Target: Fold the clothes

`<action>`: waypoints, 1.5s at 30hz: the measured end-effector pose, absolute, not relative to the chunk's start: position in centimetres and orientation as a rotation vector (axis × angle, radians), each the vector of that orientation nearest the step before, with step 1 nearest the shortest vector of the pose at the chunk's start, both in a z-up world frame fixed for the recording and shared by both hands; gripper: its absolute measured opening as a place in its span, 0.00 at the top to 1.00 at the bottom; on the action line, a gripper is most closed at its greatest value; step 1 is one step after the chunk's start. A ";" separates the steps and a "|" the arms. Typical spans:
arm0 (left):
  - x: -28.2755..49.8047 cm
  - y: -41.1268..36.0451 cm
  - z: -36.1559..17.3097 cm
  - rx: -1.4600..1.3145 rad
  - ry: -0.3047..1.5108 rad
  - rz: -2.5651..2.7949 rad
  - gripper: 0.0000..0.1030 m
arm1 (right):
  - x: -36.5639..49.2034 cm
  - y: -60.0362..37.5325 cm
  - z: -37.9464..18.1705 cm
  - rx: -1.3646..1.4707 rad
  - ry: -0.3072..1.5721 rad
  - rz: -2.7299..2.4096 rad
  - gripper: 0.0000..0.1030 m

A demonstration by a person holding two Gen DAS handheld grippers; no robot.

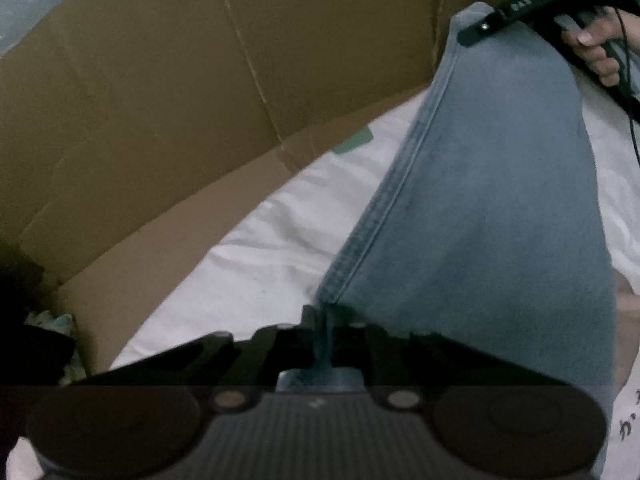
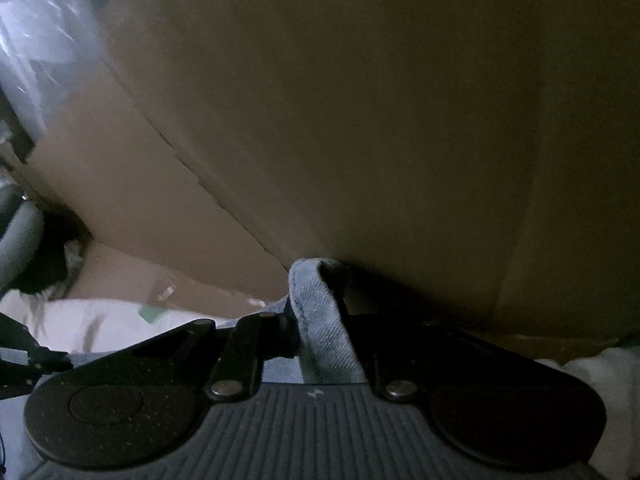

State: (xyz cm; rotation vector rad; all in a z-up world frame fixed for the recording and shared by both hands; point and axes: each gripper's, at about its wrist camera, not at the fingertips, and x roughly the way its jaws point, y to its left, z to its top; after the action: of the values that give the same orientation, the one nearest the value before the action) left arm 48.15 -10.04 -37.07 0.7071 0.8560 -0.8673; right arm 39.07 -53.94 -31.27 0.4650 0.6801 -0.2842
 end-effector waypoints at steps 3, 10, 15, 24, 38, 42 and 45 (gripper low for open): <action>48.0 -9.9 -36.3 0.692 0.819 -0.847 0.97 | 38.1 -53.0 -29.5 0.398 0.614 -0.275 0.86; 49.4 -10.5 -37.3 0.682 0.809 -0.791 0.97 | 38.4 -52.2 -28.2 0.293 0.578 -0.293 0.84; 50.4 -10.6 -38.7 0.638 0.848 -0.773 0.89 | 39.5 -52.6 -29.2 0.264 0.650 -0.341 0.66; 50.5 -5.1 -35.2 0.580 0.867 -0.727 0.80 | 36.6 -53.1 -28.6 0.341 0.662 -0.392 0.47; 47.2 7.3 -31.6 0.507 0.917 -0.521 0.74 | 32.6 -50.8 -30.6 0.396 0.755 -0.510 0.47; 45.0 10.4 -31.3 0.458 0.925 -0.481 0.64 | 30.1 -49.9 -32.6 0.467 0.801 -0.551 0.47; 43.3 12.7 -31.1 0.421 0.933 -0.454 0.64 | 28.5 -49.4 -33.8 0.512 0.814 -0.567 0.47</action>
State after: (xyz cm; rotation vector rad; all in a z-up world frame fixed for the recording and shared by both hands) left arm 43.32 12.65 -31.12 0.4214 0.9335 -0.4542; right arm 28.50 -49.39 -33.78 0.5117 0.8144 -0.5666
